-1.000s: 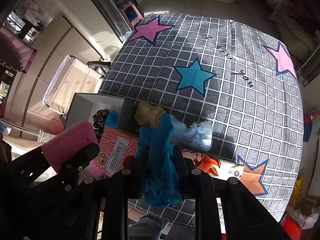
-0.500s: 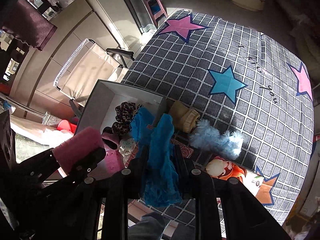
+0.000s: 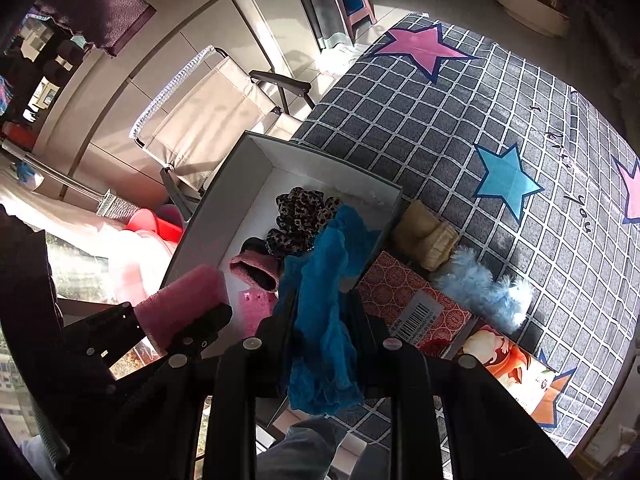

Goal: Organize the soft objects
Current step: 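Carry the pink sponge and blue mesh bag in both grippers over the white box, then open both grippers to drop the sponge and blue mesh bag into the box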

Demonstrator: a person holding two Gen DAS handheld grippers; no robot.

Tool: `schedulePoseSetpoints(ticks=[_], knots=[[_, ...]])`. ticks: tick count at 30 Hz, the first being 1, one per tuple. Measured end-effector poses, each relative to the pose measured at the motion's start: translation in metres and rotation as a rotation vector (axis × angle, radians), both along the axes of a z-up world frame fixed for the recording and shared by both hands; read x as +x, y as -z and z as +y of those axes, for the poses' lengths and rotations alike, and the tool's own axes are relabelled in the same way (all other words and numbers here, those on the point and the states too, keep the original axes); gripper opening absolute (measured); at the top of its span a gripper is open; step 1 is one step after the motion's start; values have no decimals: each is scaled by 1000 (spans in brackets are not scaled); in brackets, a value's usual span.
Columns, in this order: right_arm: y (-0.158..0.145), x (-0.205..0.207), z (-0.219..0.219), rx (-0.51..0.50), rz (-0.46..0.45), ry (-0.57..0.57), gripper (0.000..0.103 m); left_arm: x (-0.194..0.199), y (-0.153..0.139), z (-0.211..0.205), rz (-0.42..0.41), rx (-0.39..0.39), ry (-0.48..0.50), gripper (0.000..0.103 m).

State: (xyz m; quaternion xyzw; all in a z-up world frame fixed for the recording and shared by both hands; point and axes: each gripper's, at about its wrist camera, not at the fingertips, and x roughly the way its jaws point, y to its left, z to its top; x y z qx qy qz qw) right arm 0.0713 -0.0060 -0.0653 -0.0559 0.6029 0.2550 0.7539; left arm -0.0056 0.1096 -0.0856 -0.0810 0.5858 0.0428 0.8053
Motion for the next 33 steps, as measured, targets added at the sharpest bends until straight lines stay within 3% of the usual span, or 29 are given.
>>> schedulePoseSetpoints(ticks=[15,33], knots=[[16,-14,41,-3,44,-114,25,-21,29,26,78,17,-92,23],[26,-16,56,-15,71,-145,25,-22,37,31,110,13,-102,23]])
